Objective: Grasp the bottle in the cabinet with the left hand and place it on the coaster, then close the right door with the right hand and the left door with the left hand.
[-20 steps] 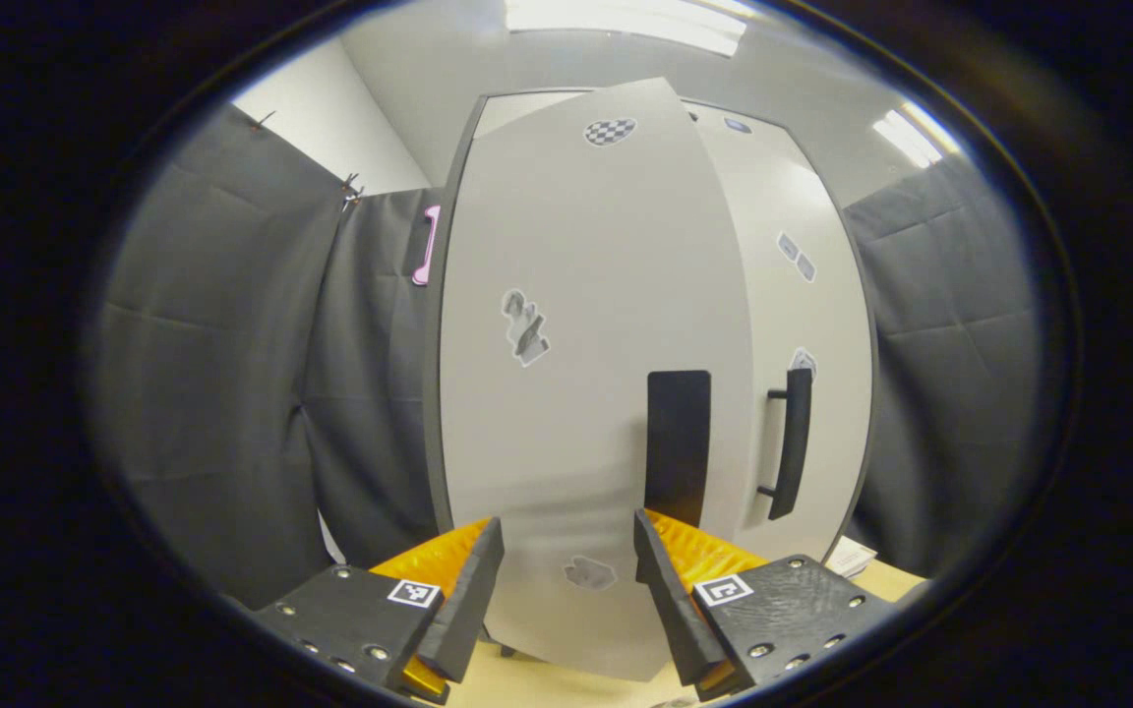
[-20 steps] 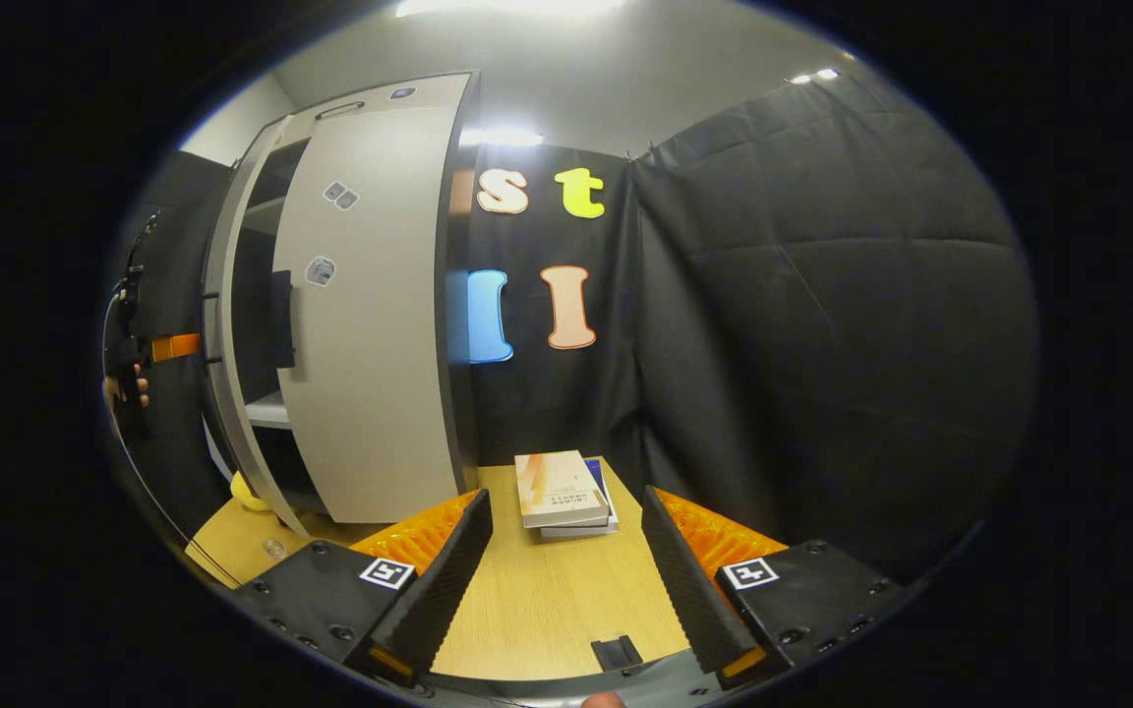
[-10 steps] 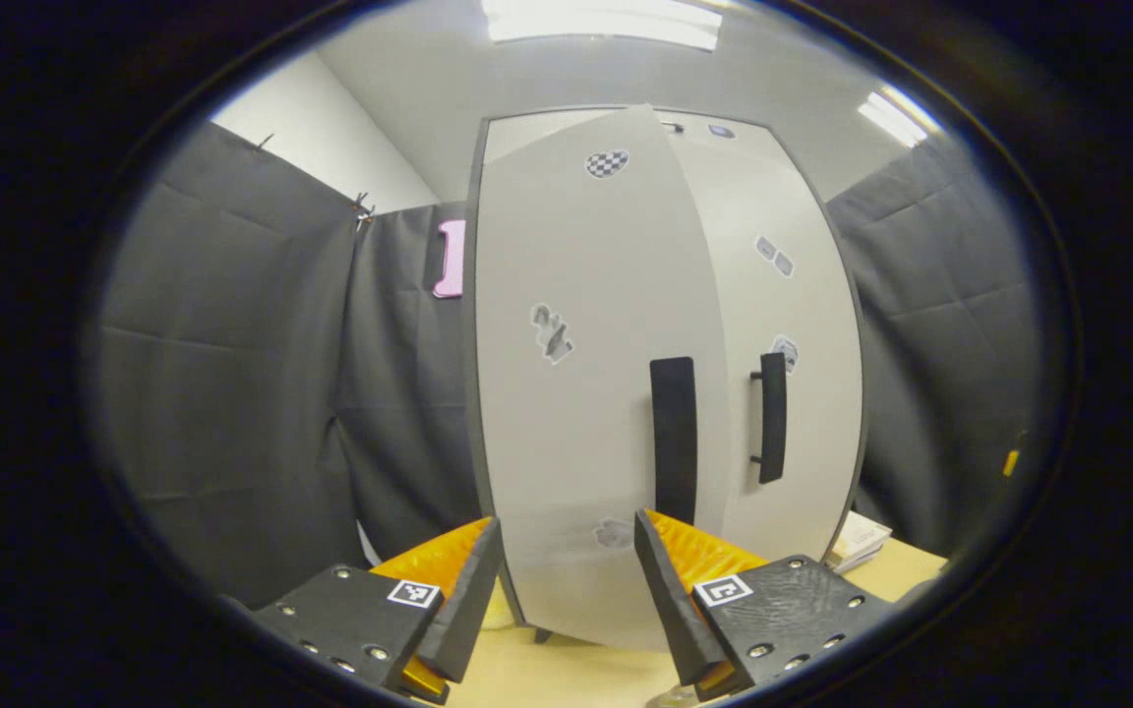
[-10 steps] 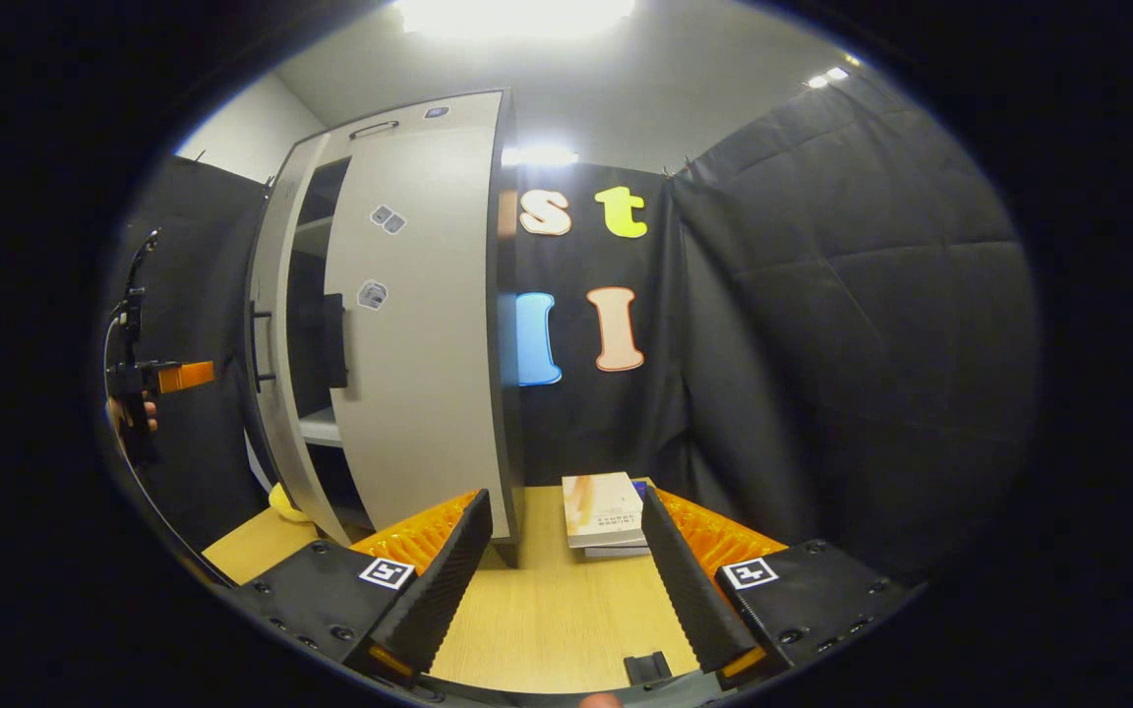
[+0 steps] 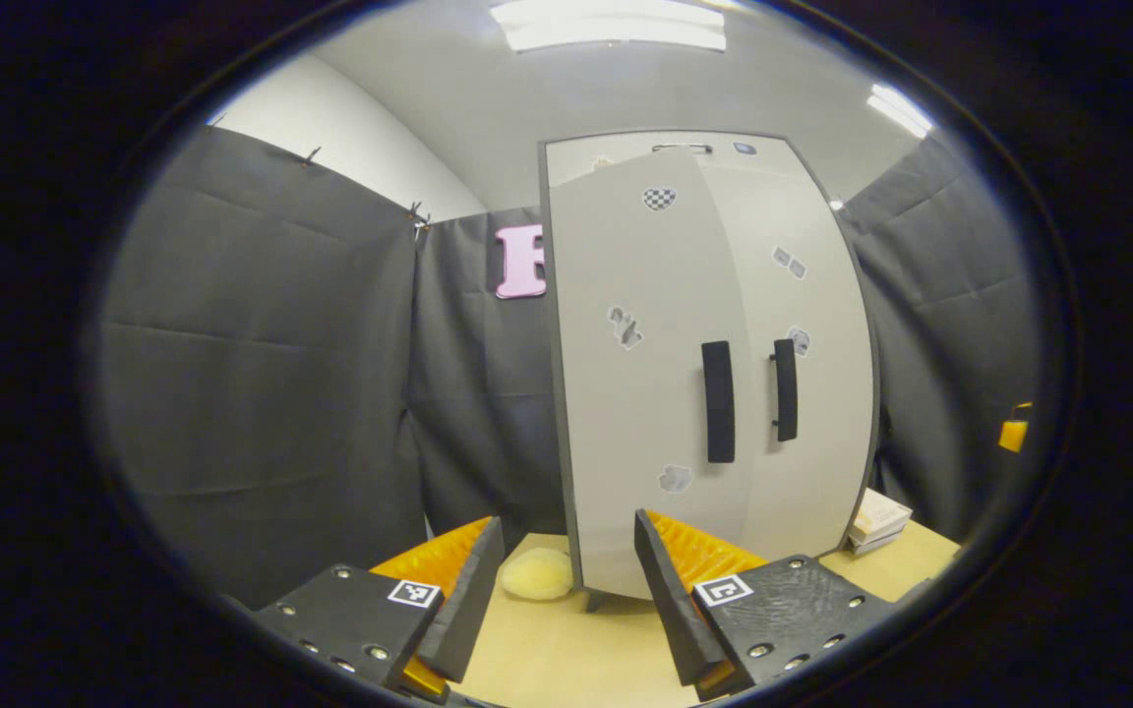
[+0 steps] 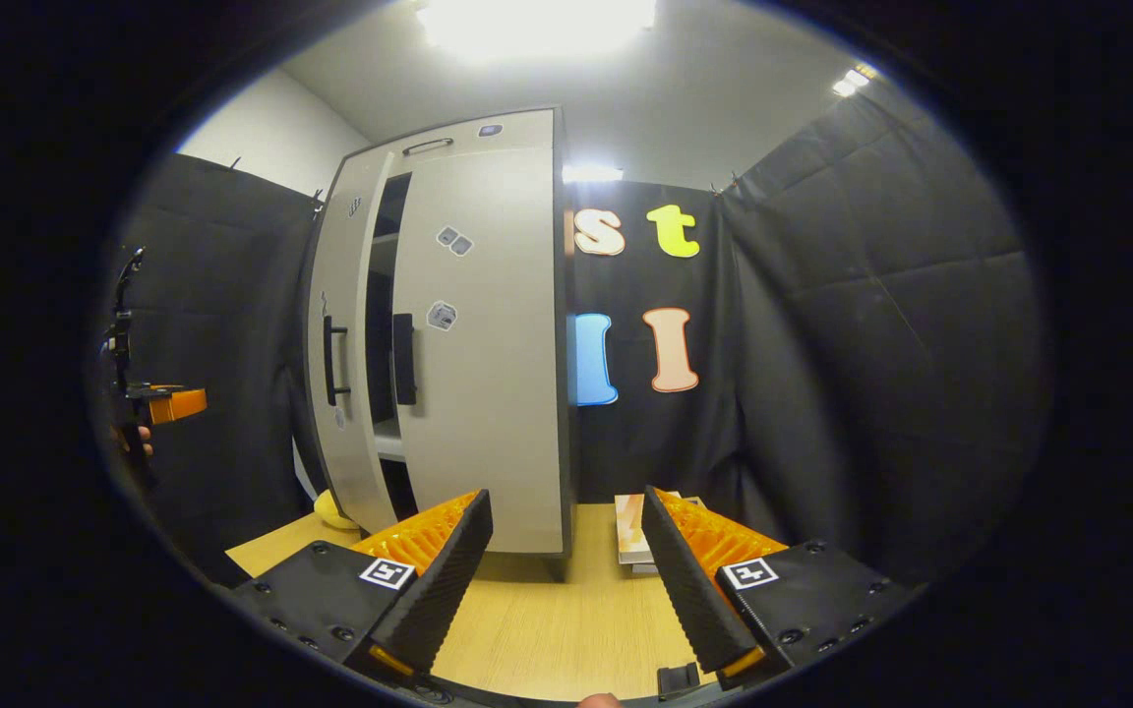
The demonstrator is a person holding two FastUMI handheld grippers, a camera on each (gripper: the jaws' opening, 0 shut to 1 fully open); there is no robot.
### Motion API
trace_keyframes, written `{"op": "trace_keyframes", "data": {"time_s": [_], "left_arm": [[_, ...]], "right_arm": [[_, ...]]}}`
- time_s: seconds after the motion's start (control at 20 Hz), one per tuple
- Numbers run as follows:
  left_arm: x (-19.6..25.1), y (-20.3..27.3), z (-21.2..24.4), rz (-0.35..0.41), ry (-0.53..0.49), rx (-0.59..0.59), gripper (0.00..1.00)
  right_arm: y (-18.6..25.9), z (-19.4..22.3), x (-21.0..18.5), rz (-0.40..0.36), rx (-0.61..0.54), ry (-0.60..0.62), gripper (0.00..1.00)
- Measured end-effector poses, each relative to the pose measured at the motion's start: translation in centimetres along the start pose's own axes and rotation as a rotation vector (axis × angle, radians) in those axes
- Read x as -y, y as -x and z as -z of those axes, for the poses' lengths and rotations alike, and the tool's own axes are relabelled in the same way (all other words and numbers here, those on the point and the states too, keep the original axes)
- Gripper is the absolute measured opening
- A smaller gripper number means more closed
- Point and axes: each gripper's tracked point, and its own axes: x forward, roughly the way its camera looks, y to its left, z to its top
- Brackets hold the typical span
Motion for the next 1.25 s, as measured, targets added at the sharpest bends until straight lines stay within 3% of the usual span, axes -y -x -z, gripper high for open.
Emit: {"op": "trace_keyframes", "data": {"time_s": [0.7,1.25], "left_arm": [[-6.8,7.5,0.7,0.001,-0.022,0.043,0.8],[-8.4,9.0,1.6,-0.001,-0.009,0.04,0.78]], "right_arm": [[5.8,-2.4,-4.0,0.048,0.08,0.001,0.97],[6.9,-3.4,-4.9,0.068,0.103,0.011,0.97]]}}
